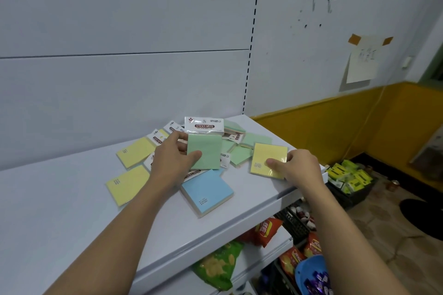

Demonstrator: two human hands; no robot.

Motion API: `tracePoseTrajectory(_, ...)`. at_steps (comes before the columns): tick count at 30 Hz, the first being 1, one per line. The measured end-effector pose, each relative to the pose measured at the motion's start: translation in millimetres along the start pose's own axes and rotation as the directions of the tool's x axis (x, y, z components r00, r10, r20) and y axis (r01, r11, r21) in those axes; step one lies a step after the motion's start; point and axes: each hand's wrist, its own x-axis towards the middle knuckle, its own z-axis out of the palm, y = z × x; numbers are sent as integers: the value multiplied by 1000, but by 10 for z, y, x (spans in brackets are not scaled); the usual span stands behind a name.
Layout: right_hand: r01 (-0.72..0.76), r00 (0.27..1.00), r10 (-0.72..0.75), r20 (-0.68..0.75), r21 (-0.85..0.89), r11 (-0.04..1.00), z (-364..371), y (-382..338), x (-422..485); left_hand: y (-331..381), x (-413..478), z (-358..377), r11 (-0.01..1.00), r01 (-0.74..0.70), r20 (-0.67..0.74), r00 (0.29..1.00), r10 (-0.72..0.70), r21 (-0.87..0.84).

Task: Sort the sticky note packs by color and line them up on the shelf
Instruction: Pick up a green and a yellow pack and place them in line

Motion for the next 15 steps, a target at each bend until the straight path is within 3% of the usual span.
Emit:
tracePoseTrajectory(6,-4,998,10,-55,110,994,-46,27,-46,126,-28,-30,997,-40,30,999,38,66)
tracePoseTrajectory(15,164,985,-145,-96,237,958,-139,-79,-11,248,40,-60,992,-69,44,997,64,107)
